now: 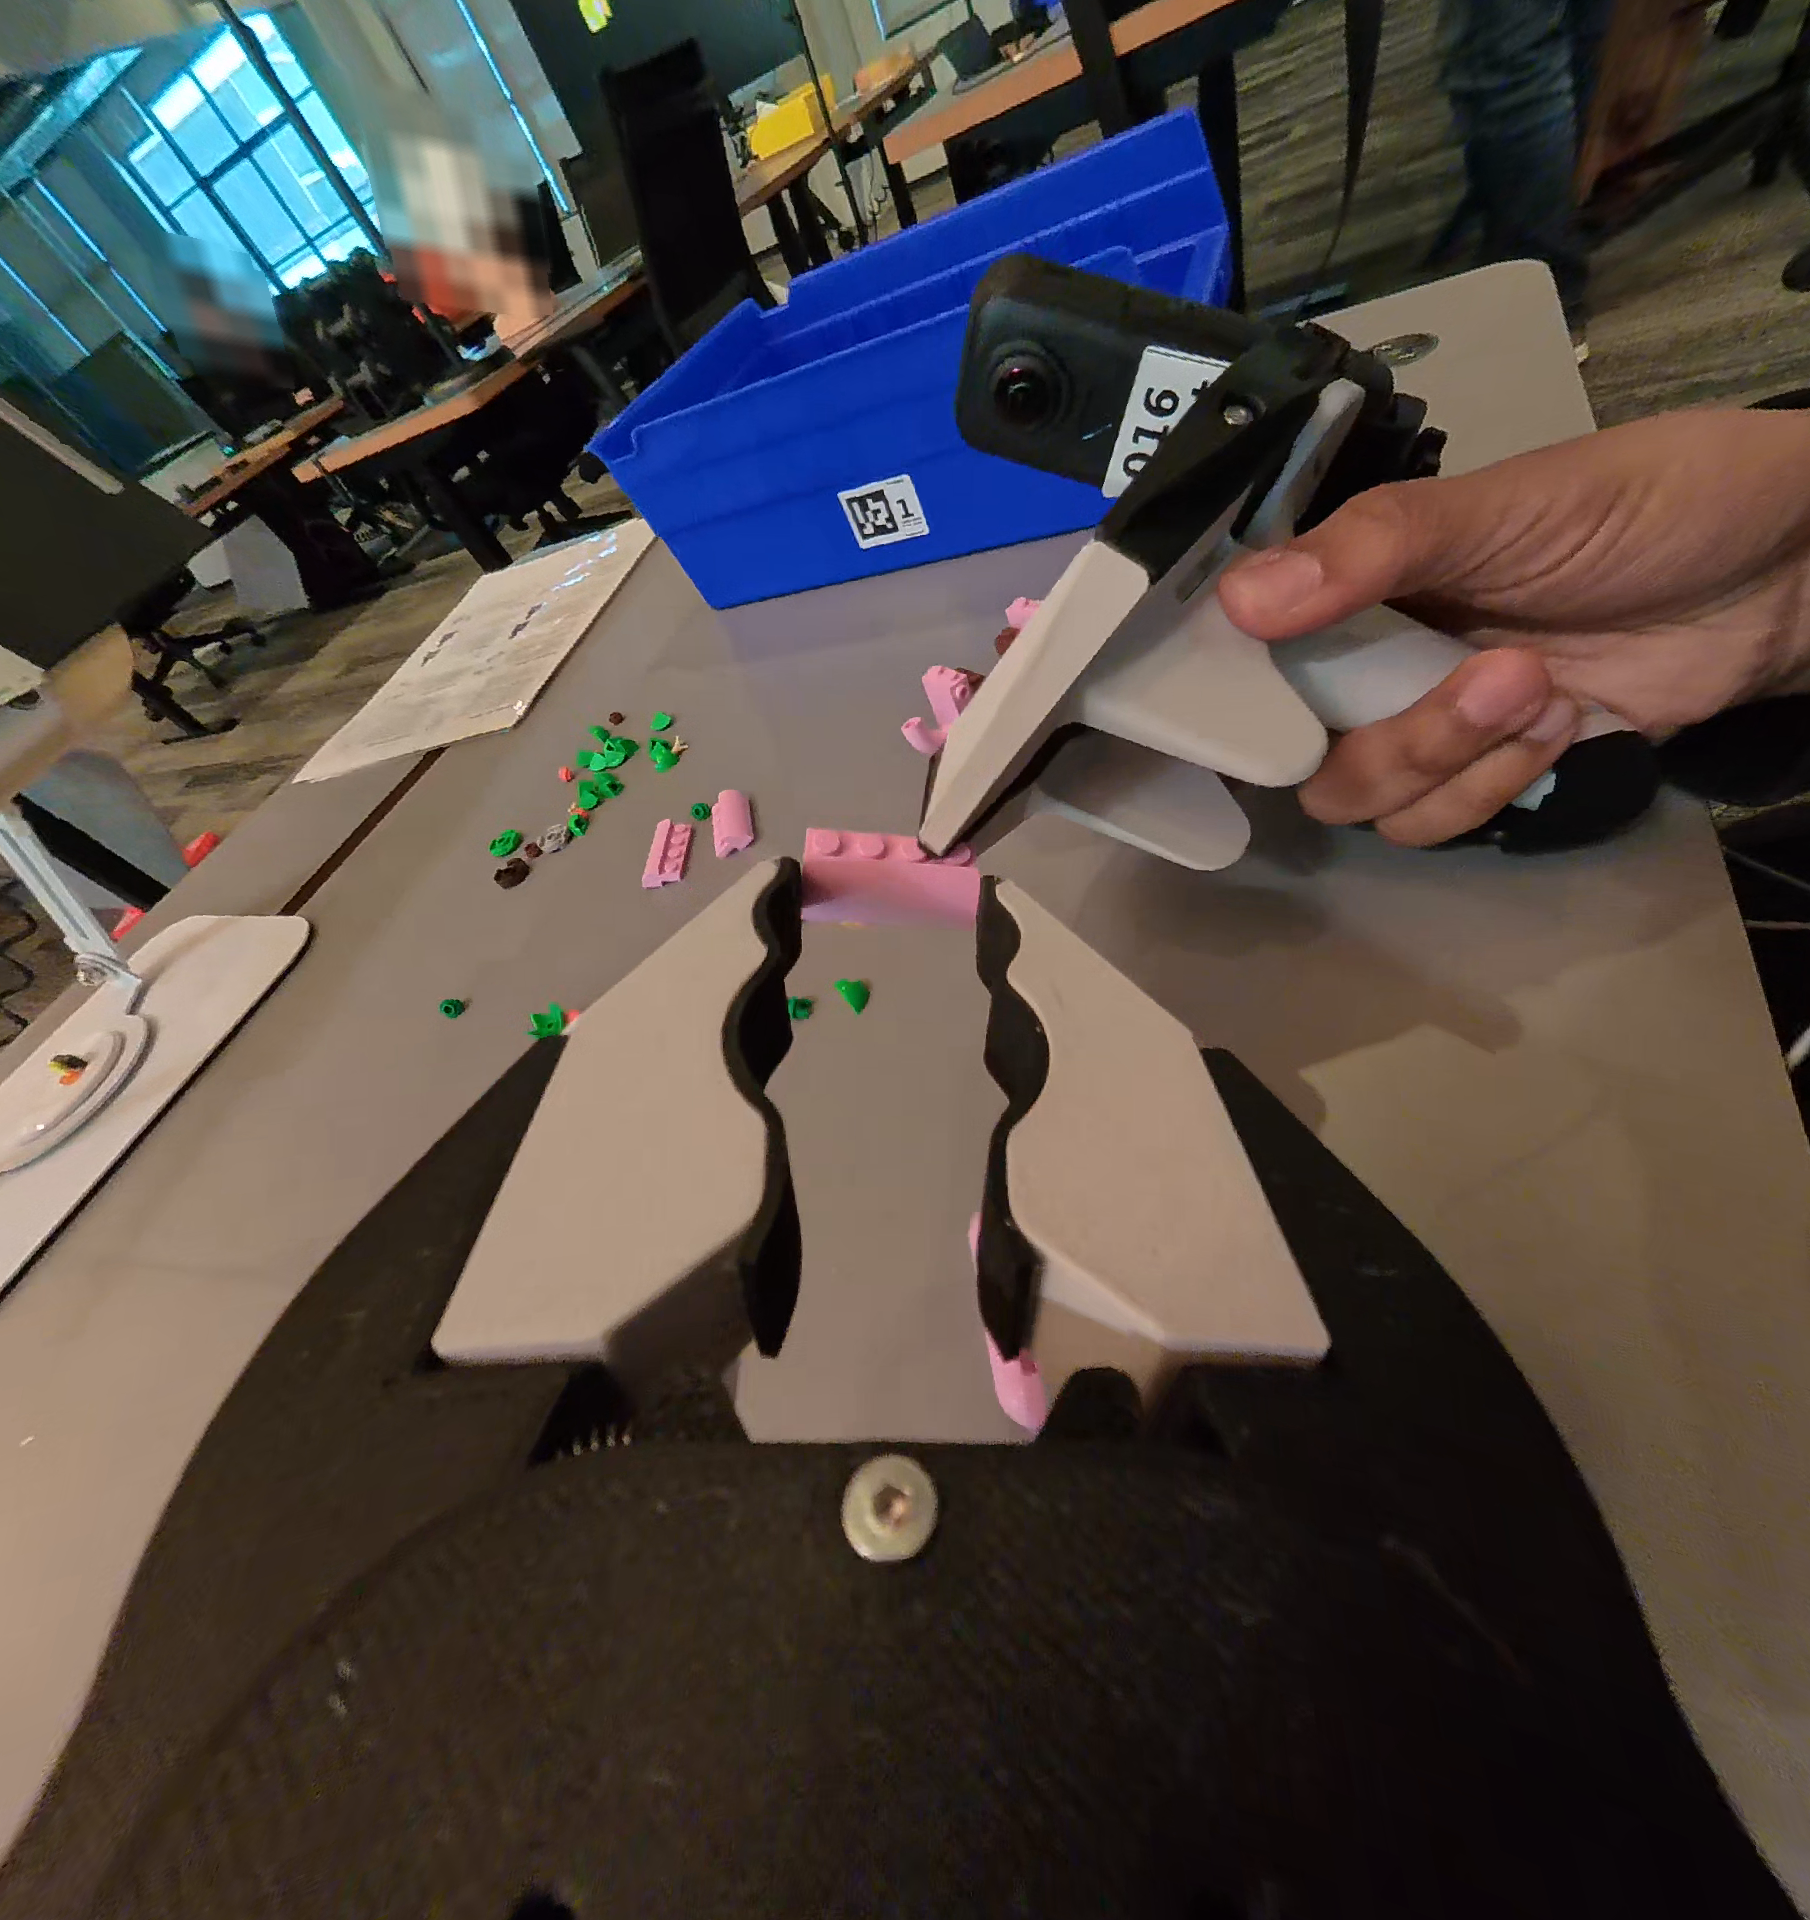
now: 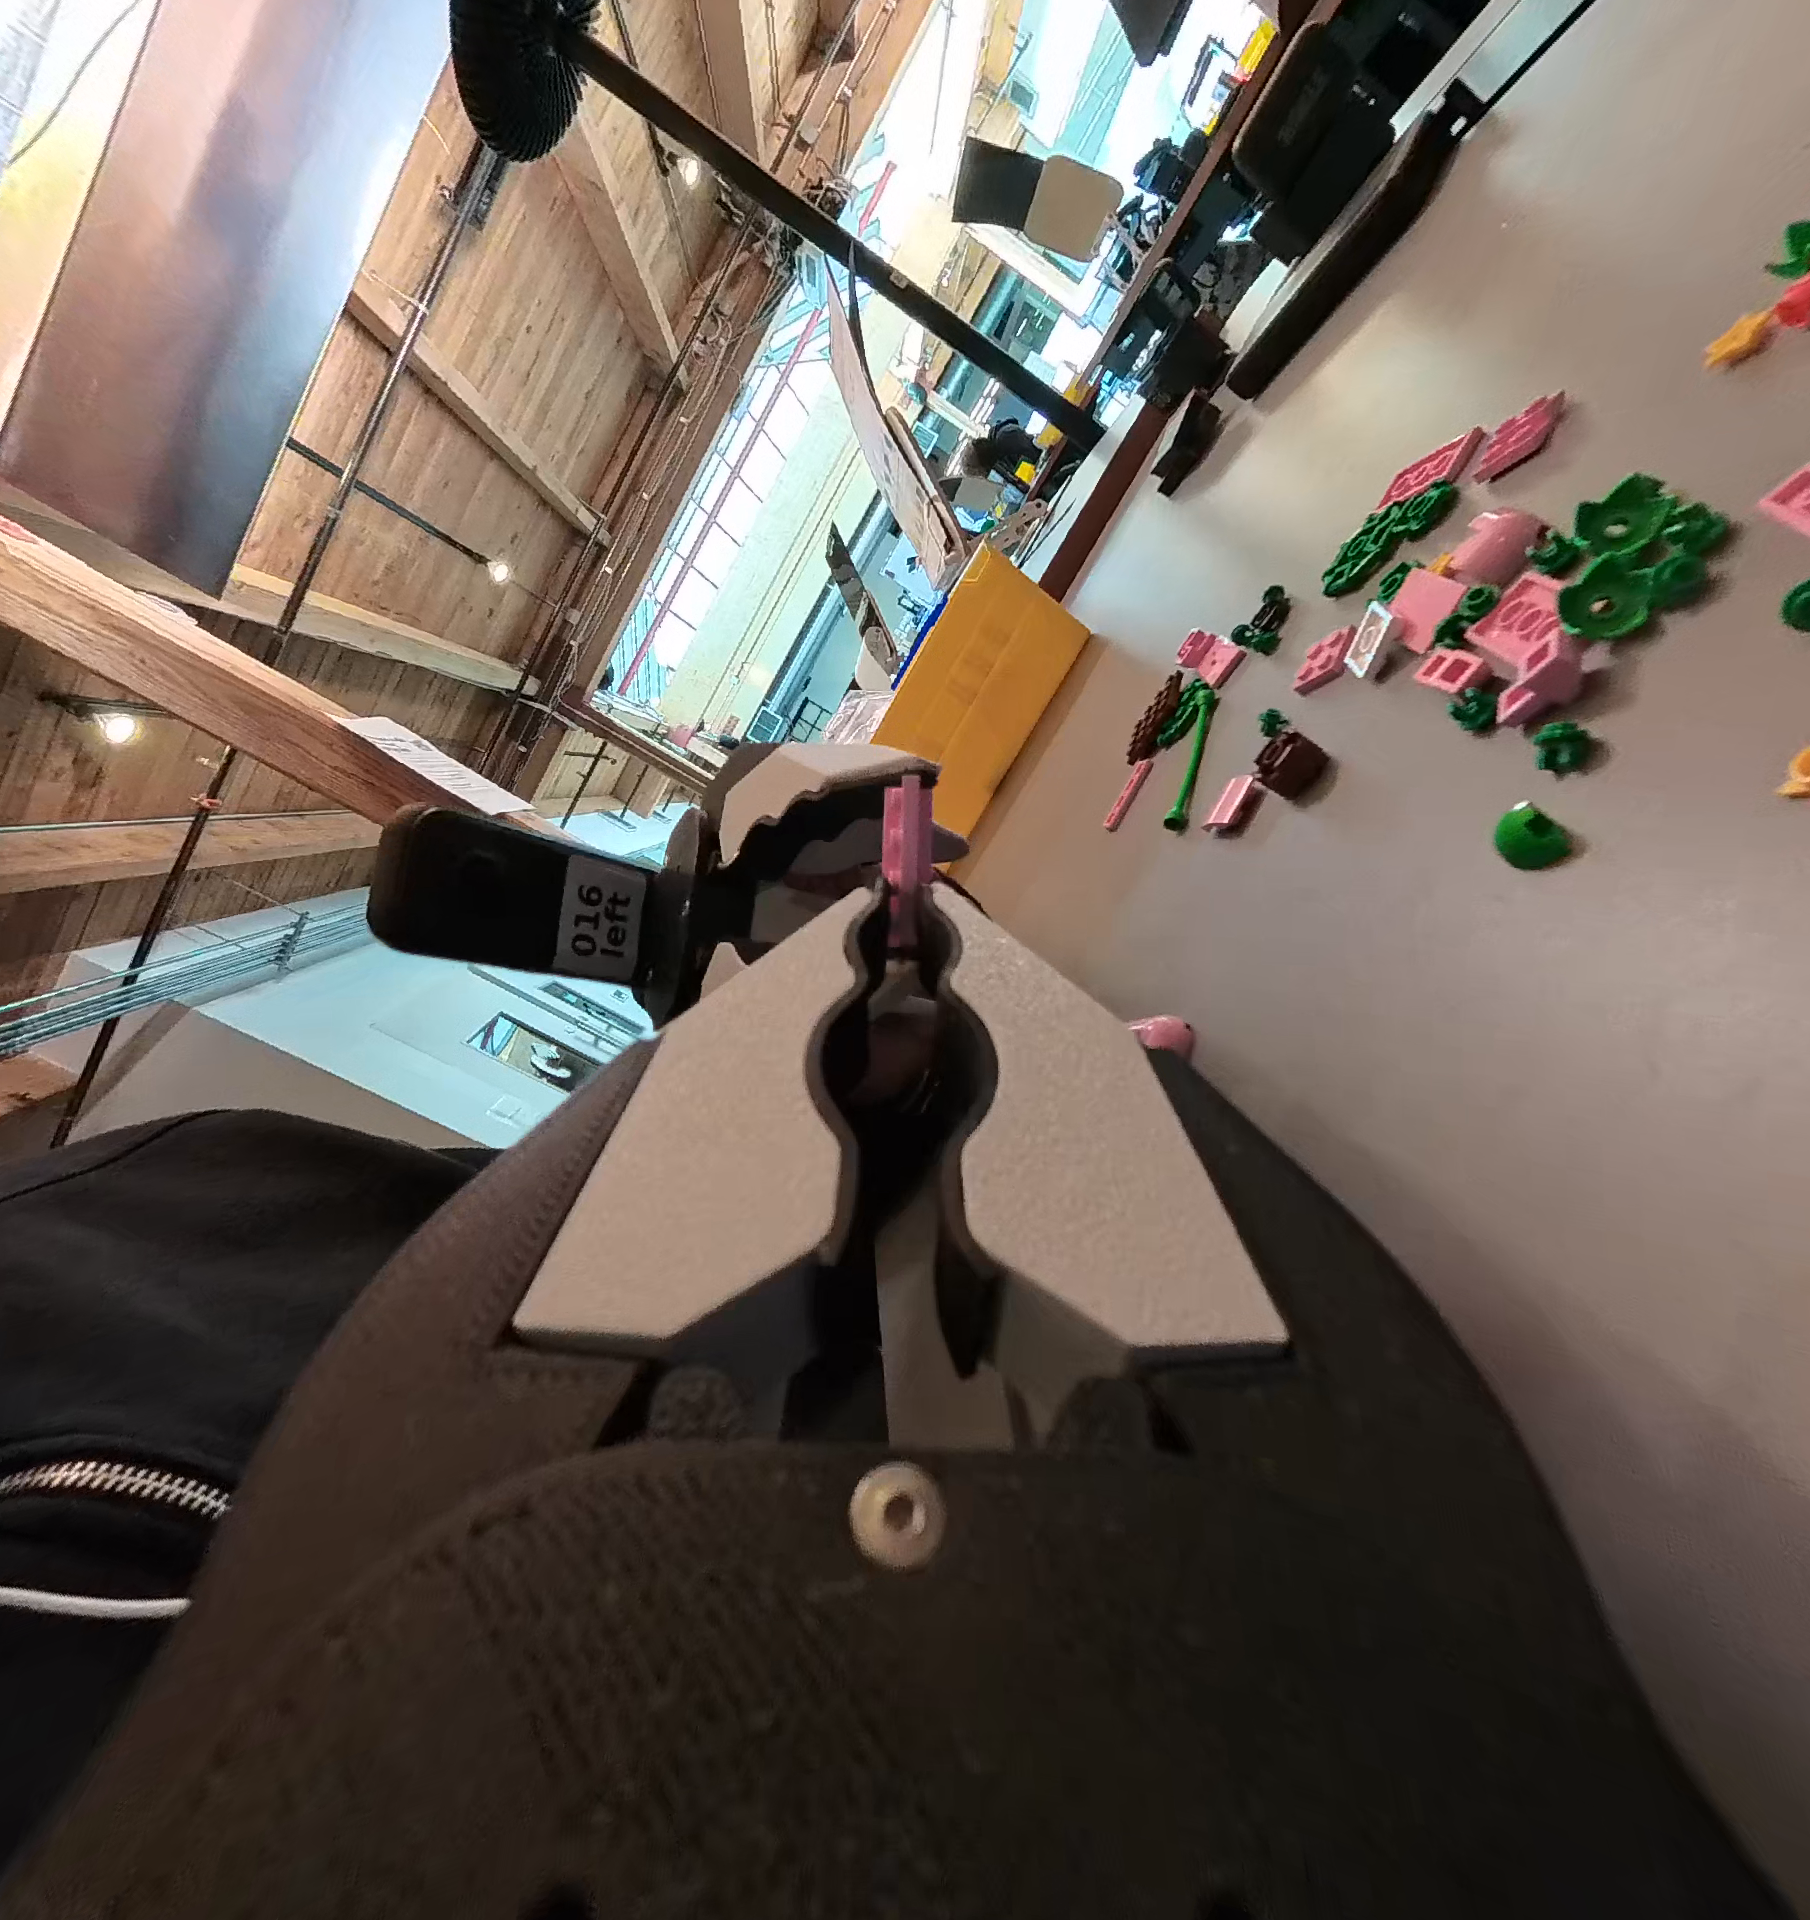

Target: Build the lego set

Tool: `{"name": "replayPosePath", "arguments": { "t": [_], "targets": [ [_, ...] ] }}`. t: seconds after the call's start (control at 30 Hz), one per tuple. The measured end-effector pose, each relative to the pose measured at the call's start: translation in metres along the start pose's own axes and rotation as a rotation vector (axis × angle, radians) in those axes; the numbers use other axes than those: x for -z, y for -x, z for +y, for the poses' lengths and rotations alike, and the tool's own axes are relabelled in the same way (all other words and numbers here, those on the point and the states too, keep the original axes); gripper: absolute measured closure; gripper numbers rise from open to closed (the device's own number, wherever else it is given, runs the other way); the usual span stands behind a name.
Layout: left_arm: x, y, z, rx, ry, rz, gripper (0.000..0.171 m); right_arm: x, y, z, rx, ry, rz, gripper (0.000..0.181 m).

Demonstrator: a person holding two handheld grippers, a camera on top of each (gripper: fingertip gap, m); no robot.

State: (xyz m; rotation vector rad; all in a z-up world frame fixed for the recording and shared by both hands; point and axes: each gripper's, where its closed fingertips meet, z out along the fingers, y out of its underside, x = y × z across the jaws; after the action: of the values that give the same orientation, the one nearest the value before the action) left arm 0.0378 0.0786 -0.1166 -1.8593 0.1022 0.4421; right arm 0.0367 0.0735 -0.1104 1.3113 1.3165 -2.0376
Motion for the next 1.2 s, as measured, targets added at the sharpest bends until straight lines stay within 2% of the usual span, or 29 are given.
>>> {"name": "replayPosePath", "arguments": {
  "t": [0.07,0.13,0.23,0.33,0.43,0.5,0.7,1.2],
  "targets": [
    [0.006,0.005,0.004,0.030,0.019,-0.009,0.139,0.000,0.003,0.001,0.029,0.007,-0.009,0.176],
    [0.018,0.004,0.020,0.115,0.095,0.025,0.139,0.003,0.006,-0.002,0.089,0.006,-0.001,0.171],
    [0.044,-0.012,0.047,0.262,0.250,0.085,0.139,0.009,0.000,-0.006,0.184,0.011,0.068,0.170],
    [0.061,-0.034,0.063,0.345,0.341,0.109,0.139,0.008,-0.005,-0.007,0.214,0.017,0.091,0.168],
    [0.059,-0.051,0.075,0.361,0.401,0.100,0.139,0.005,-0.006,-0.004,0.211,0.039,0.091,0.167],
    [0.056,-0.053,0.083,0.308,0.462,0.070,0.138,0.005,-0.006,-0.003,0.217,0.045,0.090,0.167],
    [0.044,-0.056,0.081,0.245,0.478,0.076,0.139,0.007,-0.003,-0.003,0.220,0.034,0.072,0.169],
    [0.047,-0.044,0.084,0.200,0.487,-0.027,0.135,0.008,0.000,-0.003,0.213,0.031,0.047,0.170]
  ]
}}
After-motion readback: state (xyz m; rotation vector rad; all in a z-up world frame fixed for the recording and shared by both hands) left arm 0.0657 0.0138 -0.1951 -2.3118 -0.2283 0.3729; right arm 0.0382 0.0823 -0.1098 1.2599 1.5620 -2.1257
